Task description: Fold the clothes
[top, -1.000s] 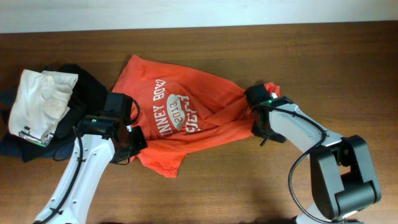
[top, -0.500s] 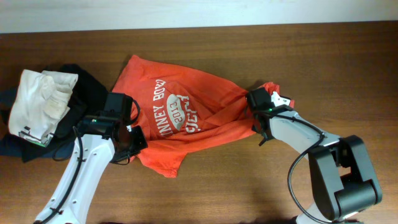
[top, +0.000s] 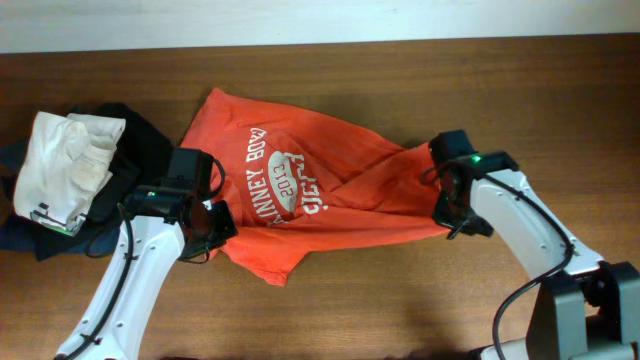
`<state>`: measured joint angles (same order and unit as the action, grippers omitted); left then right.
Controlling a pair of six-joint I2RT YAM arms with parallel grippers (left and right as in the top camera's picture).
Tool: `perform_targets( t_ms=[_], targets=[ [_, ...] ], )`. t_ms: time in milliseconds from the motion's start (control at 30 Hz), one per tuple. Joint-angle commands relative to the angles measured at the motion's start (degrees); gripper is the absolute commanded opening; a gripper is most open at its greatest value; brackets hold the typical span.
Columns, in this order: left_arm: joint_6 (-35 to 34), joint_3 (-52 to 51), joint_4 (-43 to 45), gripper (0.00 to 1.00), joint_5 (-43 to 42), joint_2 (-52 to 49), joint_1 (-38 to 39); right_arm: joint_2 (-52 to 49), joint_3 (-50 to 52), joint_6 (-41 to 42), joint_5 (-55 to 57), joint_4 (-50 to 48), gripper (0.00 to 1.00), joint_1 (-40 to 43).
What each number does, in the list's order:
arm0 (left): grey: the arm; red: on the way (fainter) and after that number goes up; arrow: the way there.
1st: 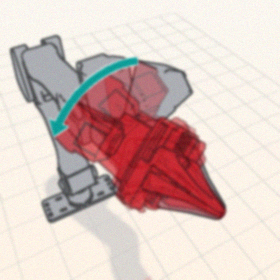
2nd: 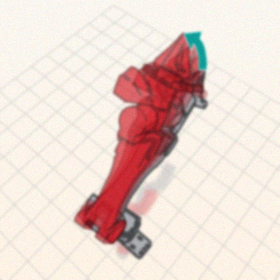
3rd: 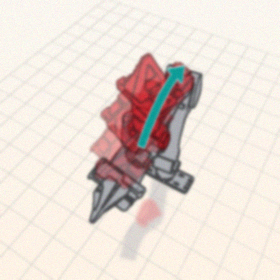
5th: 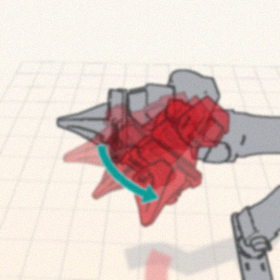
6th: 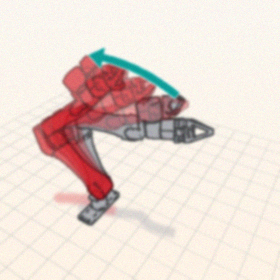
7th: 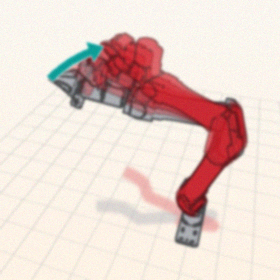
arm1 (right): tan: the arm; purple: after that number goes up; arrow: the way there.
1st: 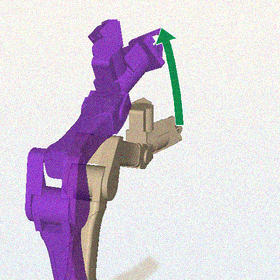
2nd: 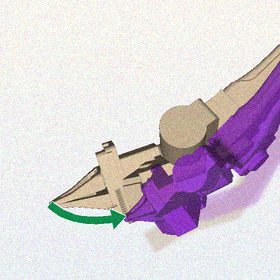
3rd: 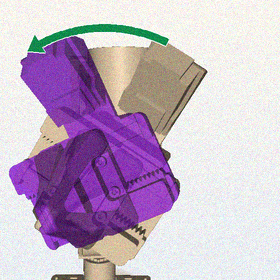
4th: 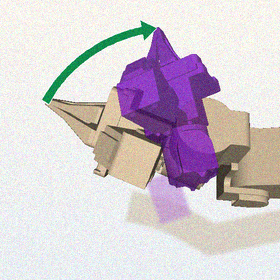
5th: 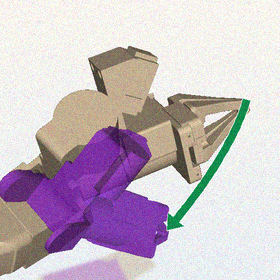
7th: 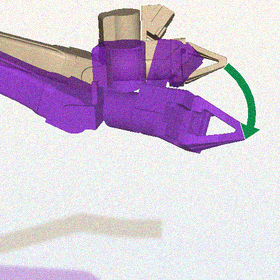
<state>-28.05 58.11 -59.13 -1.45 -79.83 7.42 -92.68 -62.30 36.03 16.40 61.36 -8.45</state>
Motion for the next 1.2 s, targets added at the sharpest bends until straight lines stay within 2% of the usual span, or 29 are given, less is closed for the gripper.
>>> perform_targets(
  t_ms=[0,133,200,233,267,367,467,500,533,600,700,800,933,1033,1167],
  targets=[
    [0.76,-0.11,0.22,0.01,0.42,0.46,-0.20,0.61,-0.55,-1.79,0.72,0.85,0.04,4.46],
    [0.76,-0.11,0.24,0.01,0.42,0.46,-0.20,0.61,-0.55,-4.26,-0.09,1.97,0.04,9.16],
    [0.76,-0.11,0.26,0.01,0.42,0.46,-0.20,0.61,-0.55,-7.41,-2.43,2.23,0.15,9.27],
    [0.76,-0.11,0.24,0.01,0.42,0.46,-0.20,0.59,-0.55,-7.54,-2.71,2.40,0.15,9.27],
    [0.76,-0.11,0.24,0.01,0.42,0.46,-0.20,0.61,-0.55,-7.52,-2.73,2.29,0.15,9.27],
    [0.76,-0.11,0.22,0.01,0.42,0.46,-0.20,0.61,-0.55,-7.54,-2.71,2.32,0.04,9.29],
    [0.76,-0.11,0.17,0.01,0.42,0.46,-0.20,0.61,-0.55,-7.52,-2.73,2.64,0.04,9.51],
    [0.76,-0.11,0.17,0.01,0.42,0.46,-0.20,0.61,-0.55,-7.52,-3.17,2.97,0.25,10.43],
    [0.76,-0.11,0.17,0.01,0.42,0.46,-0.20,0.57,-0.50,-7.82,-3.63,3.26,0.51,12.39],
    [0.76,-0.11,0.17,0.02,0.42,0.46,-0.20,0.33,-0.48,-13.35,-7.23,3.15,0.58,14.51],
    [0.76,-0.11,0.22,0.02,0.44,0.46,-0.20,0.28,0.83,-14.84,-6.60,-0.57,0.63,14.51],
    [0.76,-0.11,0.26,0.01,0.42,0.46,-0.20,0.26,5.20,-14.95,-7.43,-5.22,0.62,14.47],
    [0.76,-0.11,0.42,0.02,0.42,0.46,-0.20,0.26,12.79,-15.06,-7.43,-16.22,0.61,14.47],
    [0.76,-0.11,0.42,0.02,0.42,0.46,-0.20,0.26,16.37,-15.04,-7.41,-20.70,0.51,14.47],
    [0.76,-0.11,0.42,0.01,0.42,0.46,-0.20,0.26,17.70,-15.02,-7.41,-22.18,0.06,14.47]
  ],
)
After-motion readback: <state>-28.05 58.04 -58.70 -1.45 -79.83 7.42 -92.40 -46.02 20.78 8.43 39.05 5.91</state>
